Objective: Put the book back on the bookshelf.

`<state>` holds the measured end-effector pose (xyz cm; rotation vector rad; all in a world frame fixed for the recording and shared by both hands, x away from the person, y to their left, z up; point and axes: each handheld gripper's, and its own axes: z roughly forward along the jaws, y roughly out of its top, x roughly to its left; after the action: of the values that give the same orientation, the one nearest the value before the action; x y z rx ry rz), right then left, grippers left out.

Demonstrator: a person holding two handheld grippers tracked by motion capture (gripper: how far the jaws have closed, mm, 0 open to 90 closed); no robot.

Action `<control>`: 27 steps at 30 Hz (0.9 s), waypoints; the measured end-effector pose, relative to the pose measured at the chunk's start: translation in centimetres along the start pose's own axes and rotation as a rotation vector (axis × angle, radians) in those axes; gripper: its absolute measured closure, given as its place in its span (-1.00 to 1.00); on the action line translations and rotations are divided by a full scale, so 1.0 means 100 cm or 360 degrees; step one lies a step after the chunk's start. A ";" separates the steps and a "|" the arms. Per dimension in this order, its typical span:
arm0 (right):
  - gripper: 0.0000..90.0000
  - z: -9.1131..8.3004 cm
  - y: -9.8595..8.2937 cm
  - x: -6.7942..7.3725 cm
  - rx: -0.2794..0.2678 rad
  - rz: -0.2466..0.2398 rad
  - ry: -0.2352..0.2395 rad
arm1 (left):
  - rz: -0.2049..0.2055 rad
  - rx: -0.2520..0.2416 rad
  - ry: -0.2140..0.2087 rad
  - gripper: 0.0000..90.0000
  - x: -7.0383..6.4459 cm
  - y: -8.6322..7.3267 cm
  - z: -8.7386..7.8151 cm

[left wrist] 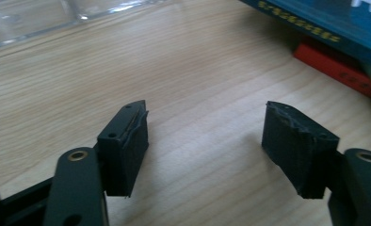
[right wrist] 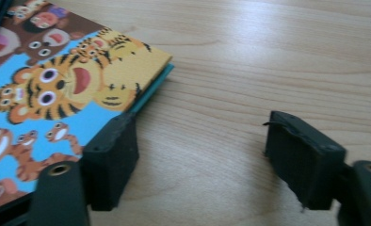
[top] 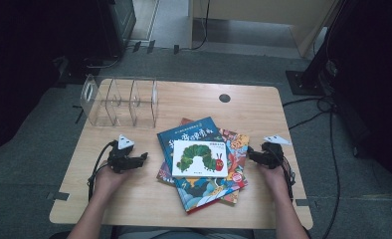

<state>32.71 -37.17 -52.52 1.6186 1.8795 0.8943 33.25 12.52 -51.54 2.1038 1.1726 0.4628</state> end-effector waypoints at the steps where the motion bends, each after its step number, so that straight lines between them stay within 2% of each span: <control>1: -0.33 -0.001 0.000 0.000 -0.0003 -0.0007 0.0017 | 0.0027 0.0018 0.0001 -0.21 -0.001 0.001 0.000; 2: -0.33 -0.001 0.000 0.000 0.0000 -0.0012 0.0023 | 0.0055 0.0043 0.0001 -0.18 -0.003 0.003 0.000; 3: -0.33 -0.001 0.000 0.000 0.0000 -0.0012 0.0023 | 0.0055 0.0043 0.0001 -0.19 -0.003 0.003 0.000; 5: -0.29 -0.002 0.001 0.000 0.0025 -0.0030 0.0037 | 0.0080 0.0081 -0.0038 -0.16 -0.005 0.007 0.000; 8: -0.26 -0.005 0.002 0.001 0.0047 -0.0032 0.0061 | 0.0084 0.0069 -0.0064 -0.12 -0.007 0.009 0.000; 13: -0.22 -0.011 0.004 0.003 0.0048 -0.0029 0.0125 | 0.0073 0.0036 -0.0121 0.16 -0.009 0.014 -0.005; 14: -0.19 -0.014 0.005 0.005 0.0037 -0.0042 0.0140 | 0.0077 0.0068 -0.0172 0.20 -0.008 0.017 -0.006; 16: -0.13 -0.017 0.005 0.007 0.0030 -0.0056 0.0150 | 0.0086 0.0095 -0.0231 0.35 -0.008 0.020 -0.006; 18: -0.10 -0.018 0.006 0.008 0.0026 -0.0063 0.0159 | 0.0082 0.0092 -0.0250 0.44 -0.009 0.021 -0.007; 19: 0.01 -0.021 0.006 0.009 0.0030 -0.0059 0.0185 | 0.0077 0.0097 -0.0301 0.51 -0.011 0.024 -0.007; 21: 0.04 -0.022 0.005 0.009 0.0034 -0.0055 0.0203 | 0.0063 0.0088 -0.0324 0.64 -0.011 0.025 -0.008; 23: 0.16 -0.024 0.005 0.010 0.0039 -0.0061 0.0220 | 0.0053 0.0091 -0.0375 0.69 -0.013 0.029 -0.010; 24: 0.28 -0.028 0.004 0.011 0.0031 -0.0080 0.0245 | 0.0035 0.0086 -0.0404 0.72 -0.014 0.033 -0.010; 26: 0.43 -0.031 0.003 0.014 0.0021 -0.0083 0.0274 | 0.0016 0.0074 -0.0413 0.74 -0.016 0.034 -0.010; 27: 0.43 -0.031 0.003 0.014 0.0021 -0.0083 0.0274 | 0.0016 0.0074 -0.0413 0.82 -0.016 0.034 -0.010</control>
<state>30.42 -36.26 -50.16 1.5354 2.0372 1.0295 33.90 10.32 -48.40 2.1348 1.0308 0.1614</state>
